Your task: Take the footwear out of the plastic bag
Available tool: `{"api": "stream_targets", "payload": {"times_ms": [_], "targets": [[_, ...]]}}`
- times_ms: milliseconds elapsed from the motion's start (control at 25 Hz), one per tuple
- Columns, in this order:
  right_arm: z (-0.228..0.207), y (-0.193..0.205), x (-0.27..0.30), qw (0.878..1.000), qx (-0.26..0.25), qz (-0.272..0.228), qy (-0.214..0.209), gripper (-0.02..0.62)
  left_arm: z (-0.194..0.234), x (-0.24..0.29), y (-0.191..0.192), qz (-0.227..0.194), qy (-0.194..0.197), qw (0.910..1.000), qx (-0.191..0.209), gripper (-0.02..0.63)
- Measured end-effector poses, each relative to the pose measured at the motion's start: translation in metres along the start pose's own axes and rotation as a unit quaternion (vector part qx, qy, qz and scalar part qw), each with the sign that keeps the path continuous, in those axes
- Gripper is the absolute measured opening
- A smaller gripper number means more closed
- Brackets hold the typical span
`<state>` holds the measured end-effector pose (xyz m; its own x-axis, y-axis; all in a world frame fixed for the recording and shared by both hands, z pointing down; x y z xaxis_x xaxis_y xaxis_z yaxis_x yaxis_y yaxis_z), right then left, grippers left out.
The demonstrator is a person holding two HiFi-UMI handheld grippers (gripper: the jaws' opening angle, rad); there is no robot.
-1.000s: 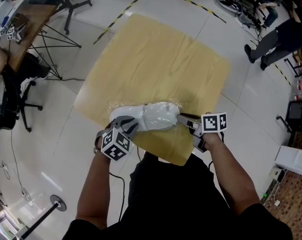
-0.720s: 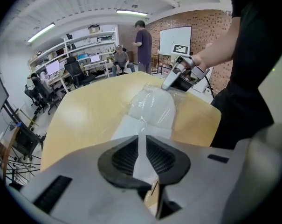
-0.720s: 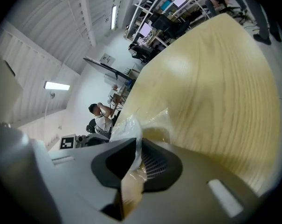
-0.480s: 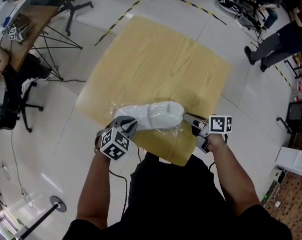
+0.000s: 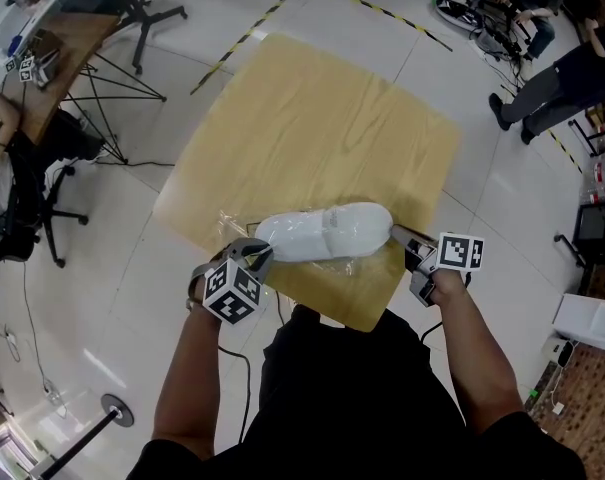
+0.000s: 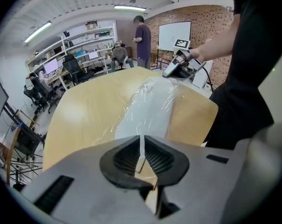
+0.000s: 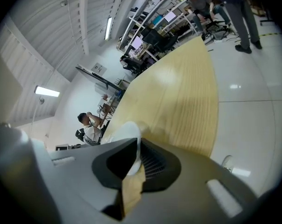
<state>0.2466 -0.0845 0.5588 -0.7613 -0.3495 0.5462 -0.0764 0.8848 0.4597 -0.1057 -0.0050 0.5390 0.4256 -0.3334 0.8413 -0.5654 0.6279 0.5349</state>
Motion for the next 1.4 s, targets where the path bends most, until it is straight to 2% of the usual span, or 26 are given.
{"api": "stream_targets", "payload": {"times_ms": [280,400,440,480,560,640,680,720,760,880,960,1040,1120,1160,1200,1240,1320,1360,1400], "targets": [[-0.002,0.002,-0.009,0.999,-0.025,0.012,0.026,0.002,-0.003,-0.011,0.018,0.017,-0.004,0.9998,0.0,0.029],[0.007,0.0,-0.006,0.998,-0.057,0.021,0.026,0.003,-0.004,-0.014,0.021,0.009,-0.001,1.0,-0.004,0.029],[0.014,-0.001,-0.003,0.996,-0.079,0.026,0.026,0.014,-0.005,-0.015,0.02,0.002,0.001,1.0,-0.002,0.032],[0.024,-0.003,0.002,0.993,-0.108,0.033,0.028,0.064,-0.005,-0.018,0.019,-0.005,0.002,1.0,0.002,0.051],[0.048,-0.007,0.015,0.978,-0.195,0.054,0.045,0.184,-0.005,-0.026,0.017,-0.02,0.0,0.9998,0.01,0.118],[0.067,-0.013,0.027,0.949,-0.294,0.079,0.081,0.198,-0.002,-0.035,0.018,-0.024,-0.007,0.9996,0.012,0.165],[0.071,-0.015,0.033,0.935,-0.327,0.092,0.101,0.199,0.002,-0.038,0.022,-0.017,-0.01,0.9998,0.01,0.168],[0.07,-0.017,0.039,0.927,-0.341,0.102,0.119,0.21,0.006,-0.04,0.029,-0.001,-0.01,0.9999,0.008,0.172],[0.066,-0.017,0.045,0.928,-0.332,0.109,0.131,0.231,0.01,-0.041,0.038,0.022,-0.007,0.9997,0.006,0.177],[0.047,-0.014,0.053,0.96,-0.227,0.111,0.12,0.308,0.019,-0.047,0.066,0.093,0.005,0.9957,0.003,0.193],[0.04,-0.011,0.049,0.974,-0.176,0.1,0.105,0.308,0.021,-0.055,0.079,0.107,-0.003,0.9942,-0.008,0.199],[0.037,-0.007,0.044,0.977,-0.164,0.094,0.094,0.308,0.022,-0.062,0.094,0.092,-0.009,0.9942,-0.056,0.2],[0.036,-0.004,0.042,0.979,-0.162,0.091,0.088,0.295,0.023,-0.064,0.113,0.049,0.004,0.9876,-0.149,0.201],[0.036,-0.003,0.043,0.979,-0.162,0.091,0.086,0.286,0.023,-0.063,0.122,0.014,0.02,0.9766,-0.214,0.201],[0.035,-0.003,0.044,0.979,-0.16,0.092,0.083,0.267,0.024,-0.063,0.13,-0.03,0.043,0.9562,-0.288,0.202],[0.035,-0.002,0.045,0.98,-0.159,0.093,0.079,0.251,0.024,-0.061,0.136,-0.078,0.069,0.9253,-0.365,0.207],[0.035,-0.002,0.046,0.981,-0.153,0.095,0.069,0.218,0.021,-0.057,0.148,-0.164,0.115,0.8466,-0.493,0.209],[0.035,-0.003,0.047,0.982,-0.152,0.096,0.066,0.216,0.02,-0.053,0.153,-0.195,0.127,0.8117,-0.536,0.209],[0.035,-0.003,0.047,0.982,-0.15,0.097,0.063,0.215,0.02,-0.05,0.158,-0.216,0.131,0.7853,-0.565,0.207]]}}
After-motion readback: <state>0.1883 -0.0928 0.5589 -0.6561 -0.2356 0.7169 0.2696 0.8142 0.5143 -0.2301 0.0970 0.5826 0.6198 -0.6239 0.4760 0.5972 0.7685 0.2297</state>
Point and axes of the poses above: the fingertips, and each gripper's own axes: x forward along the fingers, z to its left, y out of its underside, the point moved 8 cm from there along -x, backward along the fingers, and after that the axes turned 11 degrees about -x, right-handed, at the moved point
